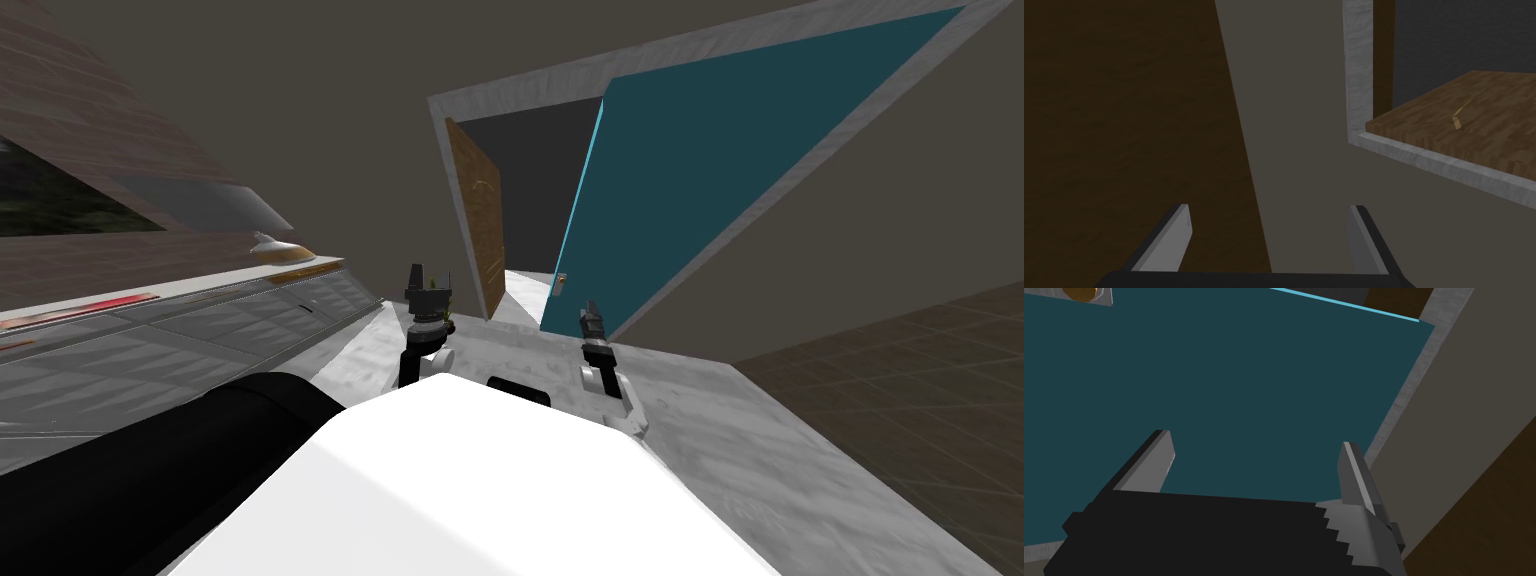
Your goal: Push the door open
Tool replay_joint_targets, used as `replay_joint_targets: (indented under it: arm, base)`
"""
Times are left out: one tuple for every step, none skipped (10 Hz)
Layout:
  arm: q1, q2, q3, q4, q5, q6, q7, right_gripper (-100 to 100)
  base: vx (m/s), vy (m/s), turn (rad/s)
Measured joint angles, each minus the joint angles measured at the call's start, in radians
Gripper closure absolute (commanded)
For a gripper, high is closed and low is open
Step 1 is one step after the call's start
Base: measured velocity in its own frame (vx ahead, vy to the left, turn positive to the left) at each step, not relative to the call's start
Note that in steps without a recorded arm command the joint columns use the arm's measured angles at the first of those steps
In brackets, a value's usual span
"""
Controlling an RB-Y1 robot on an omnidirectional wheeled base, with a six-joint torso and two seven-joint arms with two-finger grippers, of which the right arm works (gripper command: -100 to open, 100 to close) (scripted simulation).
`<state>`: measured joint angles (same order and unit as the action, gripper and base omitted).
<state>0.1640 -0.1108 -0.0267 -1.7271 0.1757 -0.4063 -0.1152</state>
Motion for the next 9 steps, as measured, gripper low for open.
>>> replay_joint_targets:
  arm:
    - [-0.018, -0.008, -0.004, 0.024, 0.004, 0.0, -0.014, -100]
    - [-0.026, -0.01, -0.005, 0.047, 0.006, -0.003, -0.022, -100]
    - [-0.044, -0.011, -0.007, 0.076, 0.01, -0.005, -0.029, -100]
    - [-0.052, -0.015, -0.01, 0.1, 0.011, -0.01, -0.035, -100]
    - [-0.07, -0.022, -0.014, 0.132, 0.013, -0.013, -0.046, -100]
    - [-0.085, -0.025, -0.016, 0.159, 0.018, -0.014, -0.058, -100]
    - [-0.098, -0.026, -0.018, 0.183, 0.02, -0.016, -0.065, -100]
    - [-0.109, -0.031, -0.02, 0.209, 0.023, -0.019, -0.074, -100]
    - [-0.13, -0.039, -0.025, 0.244, 0.026, -0.024, -0.088, -100]
  base:
    - [0.049, 0.005, -0.002]
    - [0.054, 0.005, -0.006]
    - [0.046, 0.011, -0.001]
    - [0.048, 0.017, -0.009]
    - [0.085, 0.016, -0.012]
    - [0.067, 0.006, -0.004]
    - [0.059, 0.014, -0.004]
    - [0.077, 0.022, -0.014]
    - [0.059, 0.012, -0.003]
